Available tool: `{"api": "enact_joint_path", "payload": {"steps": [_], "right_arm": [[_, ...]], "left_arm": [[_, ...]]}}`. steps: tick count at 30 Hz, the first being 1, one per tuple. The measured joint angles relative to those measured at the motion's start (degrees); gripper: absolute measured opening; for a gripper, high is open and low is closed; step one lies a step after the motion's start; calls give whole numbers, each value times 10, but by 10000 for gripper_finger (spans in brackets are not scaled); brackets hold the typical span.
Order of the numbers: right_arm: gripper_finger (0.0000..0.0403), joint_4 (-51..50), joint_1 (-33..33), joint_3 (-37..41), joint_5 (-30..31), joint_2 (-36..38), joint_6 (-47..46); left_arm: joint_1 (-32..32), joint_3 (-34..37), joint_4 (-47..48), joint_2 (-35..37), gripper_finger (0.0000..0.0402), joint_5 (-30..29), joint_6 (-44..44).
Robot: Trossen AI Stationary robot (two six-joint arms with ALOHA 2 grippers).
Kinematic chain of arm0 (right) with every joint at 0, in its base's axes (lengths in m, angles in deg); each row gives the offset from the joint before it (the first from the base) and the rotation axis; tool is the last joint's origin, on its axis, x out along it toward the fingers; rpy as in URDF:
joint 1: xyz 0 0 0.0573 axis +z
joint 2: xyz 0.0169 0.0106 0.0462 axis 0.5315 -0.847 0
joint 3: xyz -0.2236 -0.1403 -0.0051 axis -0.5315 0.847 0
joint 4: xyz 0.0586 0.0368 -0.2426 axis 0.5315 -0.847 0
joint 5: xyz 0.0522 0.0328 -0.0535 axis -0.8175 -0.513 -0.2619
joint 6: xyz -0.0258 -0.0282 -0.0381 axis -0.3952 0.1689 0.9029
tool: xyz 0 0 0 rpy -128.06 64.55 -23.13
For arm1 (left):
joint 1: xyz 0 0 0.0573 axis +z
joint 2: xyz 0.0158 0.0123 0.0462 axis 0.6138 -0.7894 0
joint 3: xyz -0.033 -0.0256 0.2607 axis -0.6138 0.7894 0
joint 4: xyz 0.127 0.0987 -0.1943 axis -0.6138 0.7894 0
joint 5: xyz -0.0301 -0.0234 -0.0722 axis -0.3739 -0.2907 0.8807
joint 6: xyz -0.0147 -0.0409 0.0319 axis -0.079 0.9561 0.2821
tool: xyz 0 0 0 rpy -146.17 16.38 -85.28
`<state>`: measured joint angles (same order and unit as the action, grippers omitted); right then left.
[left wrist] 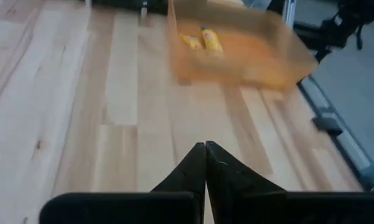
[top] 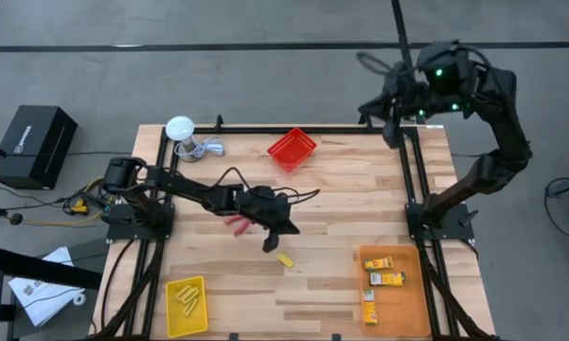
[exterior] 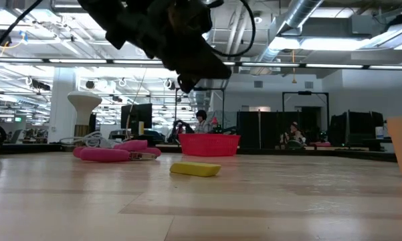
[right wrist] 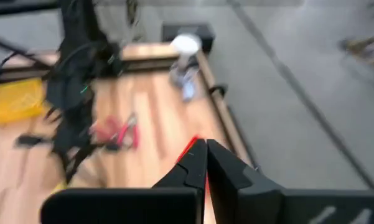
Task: Pick & Place School Supplies
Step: Put the yellow eraser into the yellow bin
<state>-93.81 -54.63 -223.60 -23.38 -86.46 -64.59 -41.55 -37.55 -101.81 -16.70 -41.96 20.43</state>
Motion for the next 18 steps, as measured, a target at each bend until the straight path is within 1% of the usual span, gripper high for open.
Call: {"api": "enact_joint_path", "payload": {"steps": [4,9,13,18], "right_arm": [[1,-22,36,18,0,-1,-5],[0,6,66,19,-1,1,-1],[0,21,76,19,0,-1,-7],[0,44,88,19,5,-1,-40]], "left_arm": [[-16,7,1,-21,1,-5,-6],[-47,7,-1,-47,0,-56,20],[-69,7,4,-58,0,-67,39],[-85,7,37,-57,0,-66,25]]}}
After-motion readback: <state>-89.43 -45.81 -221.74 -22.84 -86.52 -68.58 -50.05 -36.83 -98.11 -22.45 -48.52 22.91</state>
